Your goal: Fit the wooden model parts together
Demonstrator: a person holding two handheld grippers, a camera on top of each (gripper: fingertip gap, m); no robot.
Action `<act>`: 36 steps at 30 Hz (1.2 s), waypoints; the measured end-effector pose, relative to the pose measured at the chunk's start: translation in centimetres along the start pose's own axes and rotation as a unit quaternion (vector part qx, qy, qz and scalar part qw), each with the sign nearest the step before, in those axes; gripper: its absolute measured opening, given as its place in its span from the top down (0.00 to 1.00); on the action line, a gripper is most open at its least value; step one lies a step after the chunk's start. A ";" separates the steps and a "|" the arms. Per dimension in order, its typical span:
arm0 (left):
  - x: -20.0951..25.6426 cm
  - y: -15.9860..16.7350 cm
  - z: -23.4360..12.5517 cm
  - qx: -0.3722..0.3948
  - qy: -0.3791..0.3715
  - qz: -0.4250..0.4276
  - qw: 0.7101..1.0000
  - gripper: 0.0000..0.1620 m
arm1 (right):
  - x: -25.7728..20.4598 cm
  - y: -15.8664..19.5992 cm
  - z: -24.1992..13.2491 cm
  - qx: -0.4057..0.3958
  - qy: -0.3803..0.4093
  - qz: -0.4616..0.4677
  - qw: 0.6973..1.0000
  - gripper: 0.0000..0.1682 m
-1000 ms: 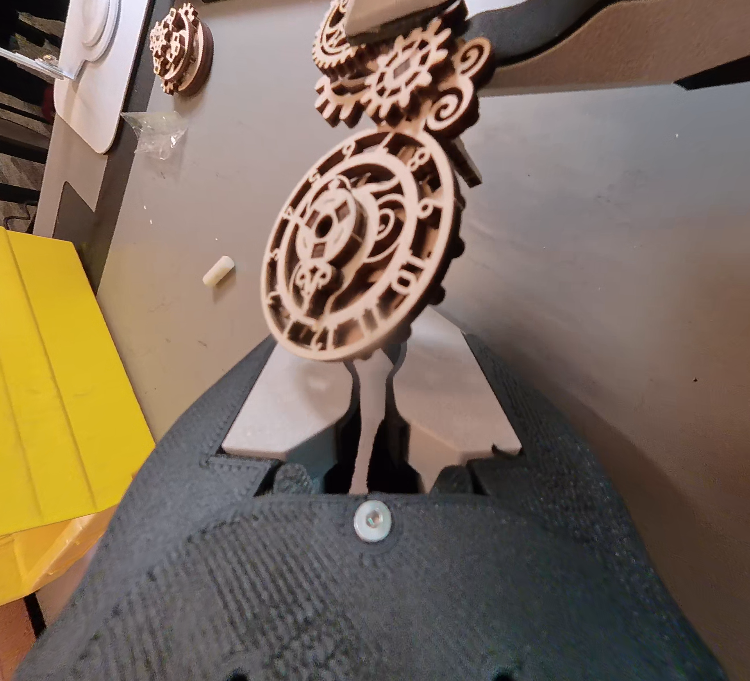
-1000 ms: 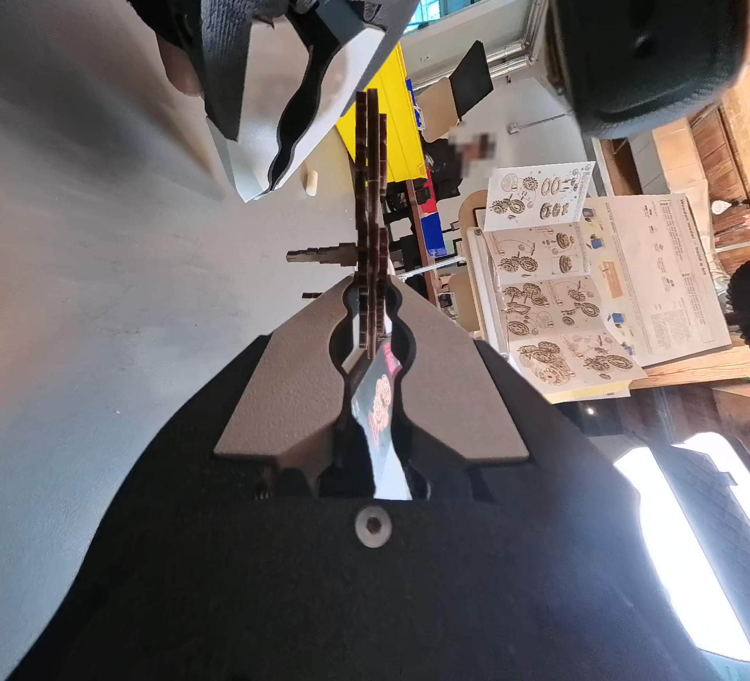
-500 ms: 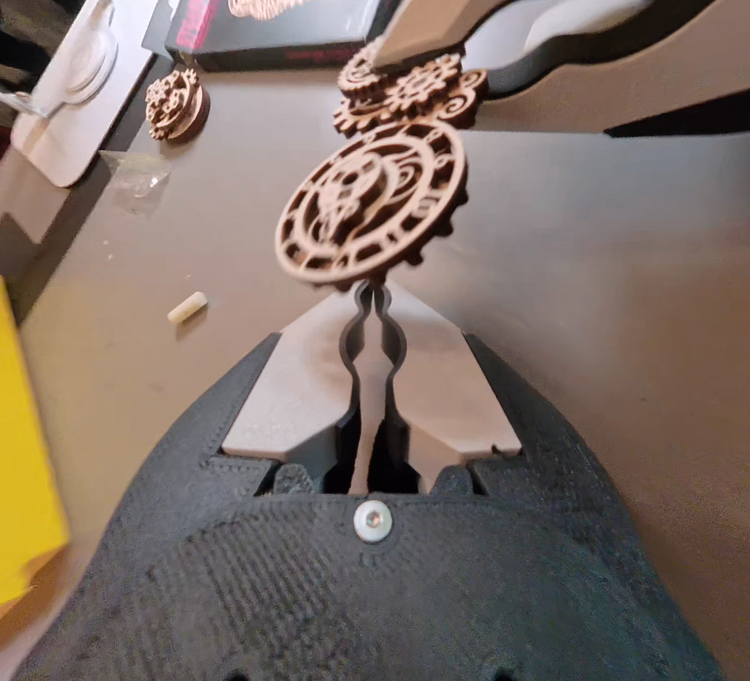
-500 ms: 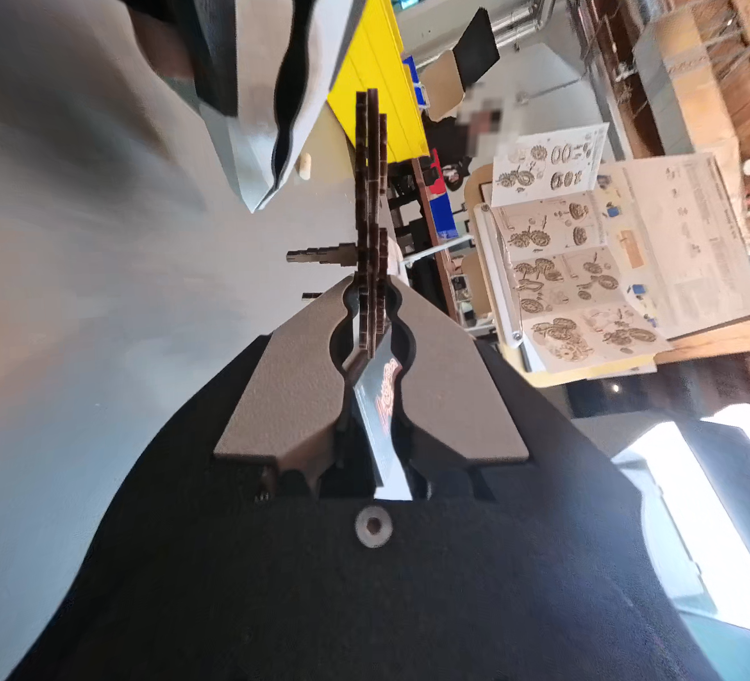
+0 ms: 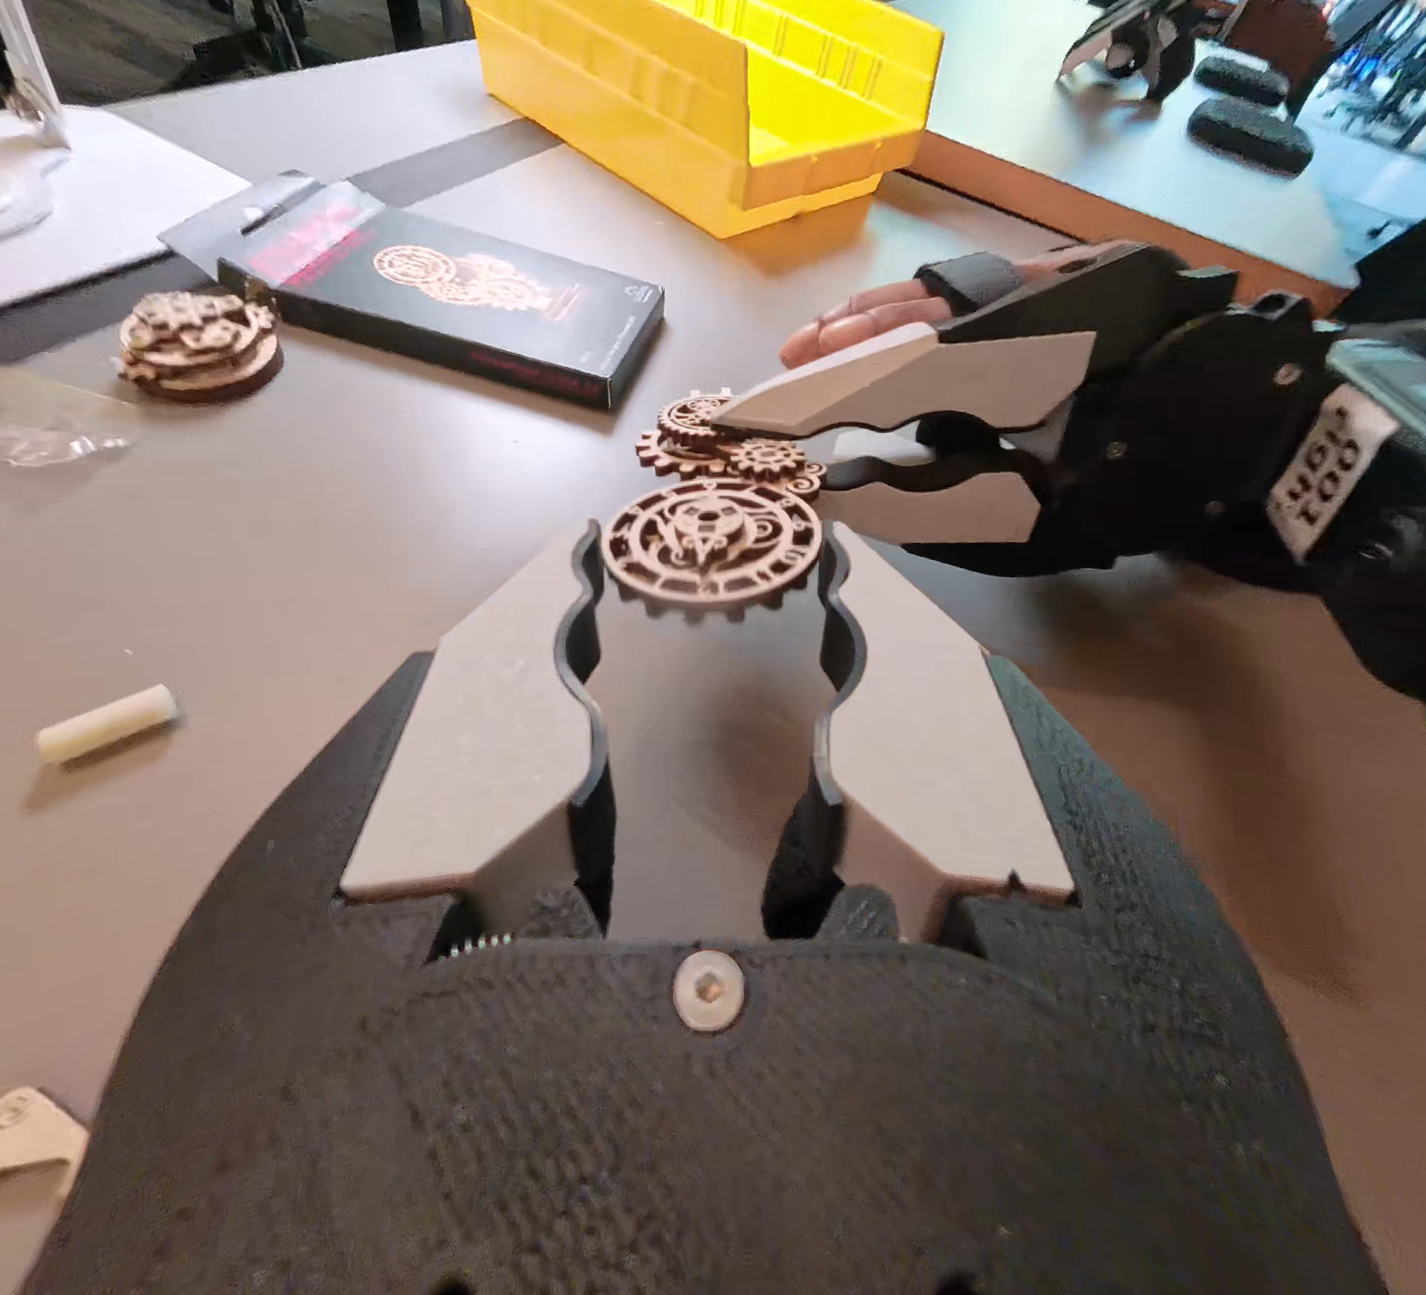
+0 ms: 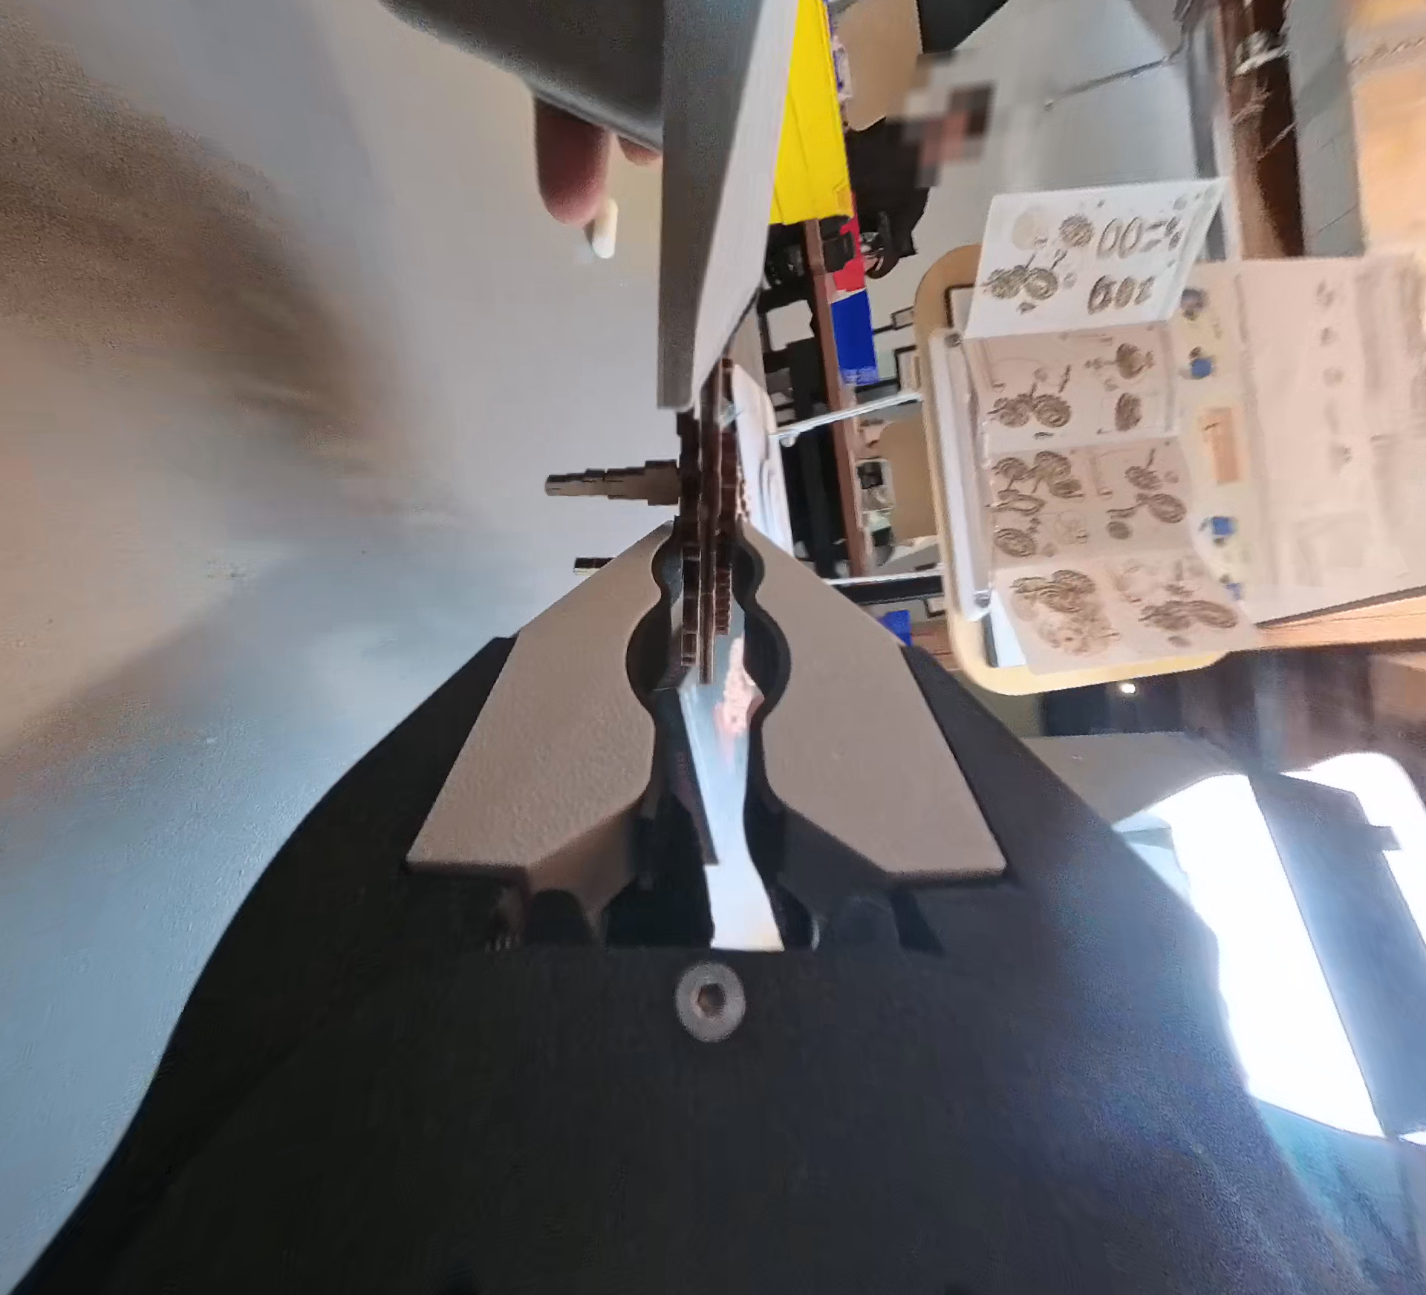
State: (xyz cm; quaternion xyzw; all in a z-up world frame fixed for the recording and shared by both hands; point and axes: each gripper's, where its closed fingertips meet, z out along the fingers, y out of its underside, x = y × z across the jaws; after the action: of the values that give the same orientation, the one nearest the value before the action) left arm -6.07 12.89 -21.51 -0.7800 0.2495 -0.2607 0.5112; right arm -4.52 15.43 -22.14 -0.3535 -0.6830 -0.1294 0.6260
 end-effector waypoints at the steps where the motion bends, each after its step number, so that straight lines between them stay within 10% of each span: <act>1: 0.1 -0.2 -0.1 0.003 -0.001 0.021 1.000 0.66 | 0.1 -0.1 -0.1 -0.005 0.007 -0.014 1.000 0.94; 7: 2.5 -0.6 -2.5 0.041 0.113 0.076 0.990 0.66 | -1.8 -2.9 -2.9 0.101 -0.147 0.089 0.980 0.82; 13: 5.1 0.0 -4.2 0.028 0.271 0.016 0.962 0.66 | -3.3 -5.5 -7.9 0.165 -0.418 0.317 0.835 0.56; 17: 6.2 0.8 -3.7 -0.003 0.346 -0.032 0.938 0.66 | -5.9 -5.5 -7.3 0.131 -0.445 0.347 0.815 0.59; 26: -0.2 0.1 -0.3 -0.008 0.167 -0.020 0.986 0.64 | -5.7 -2.4 -4.3 0.014 -0.428 0.500 0.753 0.70; 36: 0.2 4.0 0.1 -0.112 0.089 0.109 0.984 0.67 | -5.6 -0.4 -4.0 -0.021 -0.440 0.463 0.769 0.71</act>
State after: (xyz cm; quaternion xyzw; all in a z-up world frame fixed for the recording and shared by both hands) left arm -6.36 11.44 -25.19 -0.7742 0.4048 -0.2422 0.4220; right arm -1.90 10.87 -26.62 -0.6584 -0.6343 0.3312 0.2335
